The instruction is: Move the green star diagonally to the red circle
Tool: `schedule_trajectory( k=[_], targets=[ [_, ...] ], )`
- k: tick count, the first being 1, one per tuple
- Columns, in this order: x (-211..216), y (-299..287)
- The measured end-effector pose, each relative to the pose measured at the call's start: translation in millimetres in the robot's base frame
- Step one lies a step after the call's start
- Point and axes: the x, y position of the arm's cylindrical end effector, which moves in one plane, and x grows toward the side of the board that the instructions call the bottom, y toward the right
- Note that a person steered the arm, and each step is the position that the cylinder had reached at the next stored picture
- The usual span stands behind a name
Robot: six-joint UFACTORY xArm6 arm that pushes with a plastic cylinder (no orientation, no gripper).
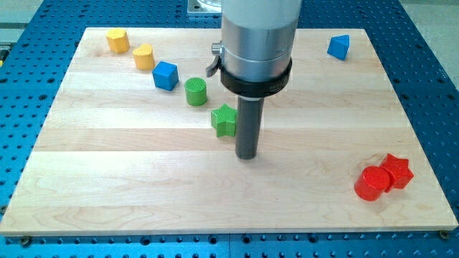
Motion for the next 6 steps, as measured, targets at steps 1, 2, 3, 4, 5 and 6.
schedule_trajectory(
  k=[1, 2, 3, 4, 5, 6],
  targets=[
    [-16.7, -6.7],
    [-38.1, -5.7],
    [-52.2, -5.7],
    [-10.1, 1.6],
    [1.3, -24.3],
    [-11.0, -28.7]
  ],
)
